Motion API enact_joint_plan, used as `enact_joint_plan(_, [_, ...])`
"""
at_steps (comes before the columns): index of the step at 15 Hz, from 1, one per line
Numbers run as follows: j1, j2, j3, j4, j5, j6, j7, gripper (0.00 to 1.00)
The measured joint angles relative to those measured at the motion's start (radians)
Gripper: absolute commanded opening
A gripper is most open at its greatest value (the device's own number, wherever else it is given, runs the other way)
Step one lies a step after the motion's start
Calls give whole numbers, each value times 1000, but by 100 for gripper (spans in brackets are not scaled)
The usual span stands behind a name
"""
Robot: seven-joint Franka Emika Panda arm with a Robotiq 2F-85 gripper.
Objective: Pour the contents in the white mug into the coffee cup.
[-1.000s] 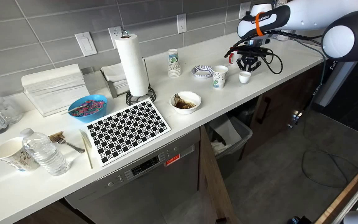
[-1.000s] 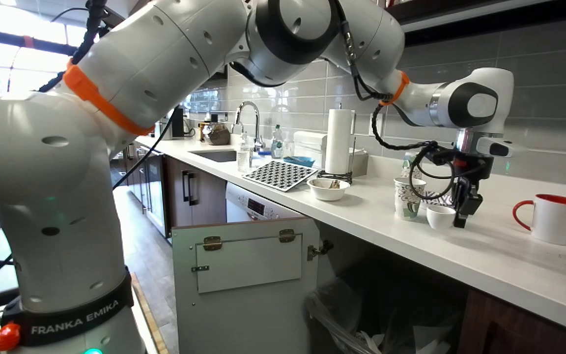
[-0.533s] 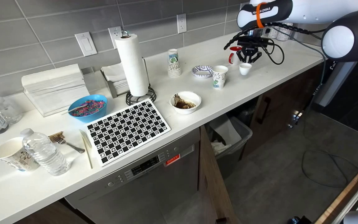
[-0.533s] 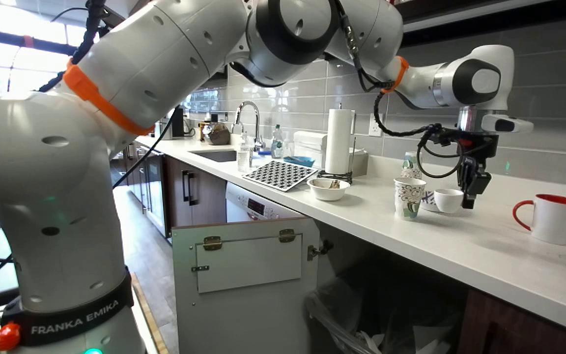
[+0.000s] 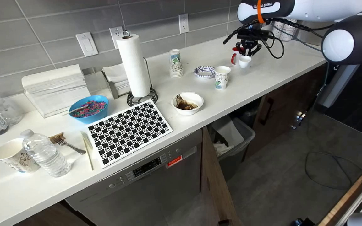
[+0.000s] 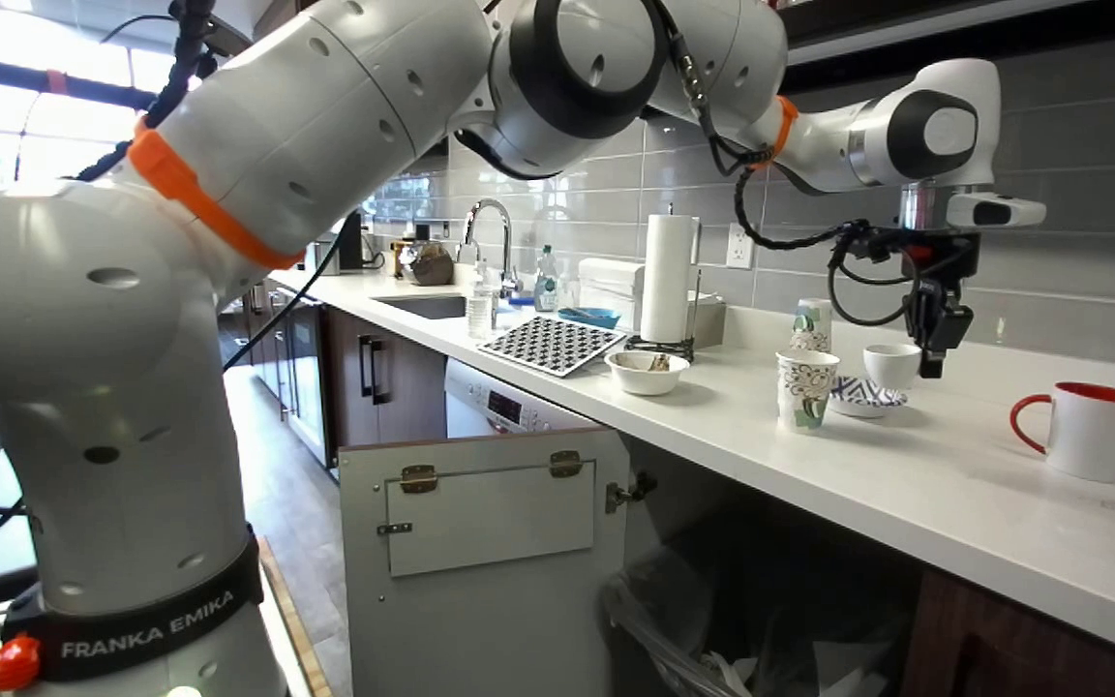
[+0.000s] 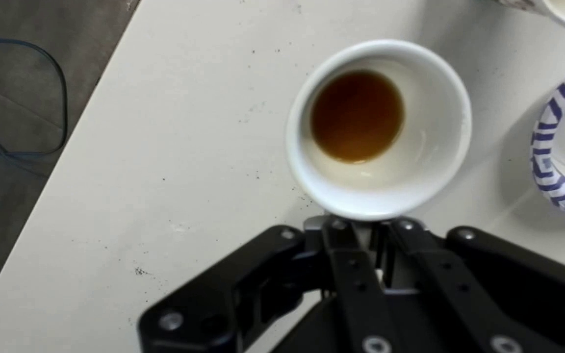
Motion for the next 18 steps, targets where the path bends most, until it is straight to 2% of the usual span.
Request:
enact_joint_plan(8, [18,43,25,117,0,0,-4,3])
enact_joint_plan(18, [27,72,107,204,8,0,-33,3])
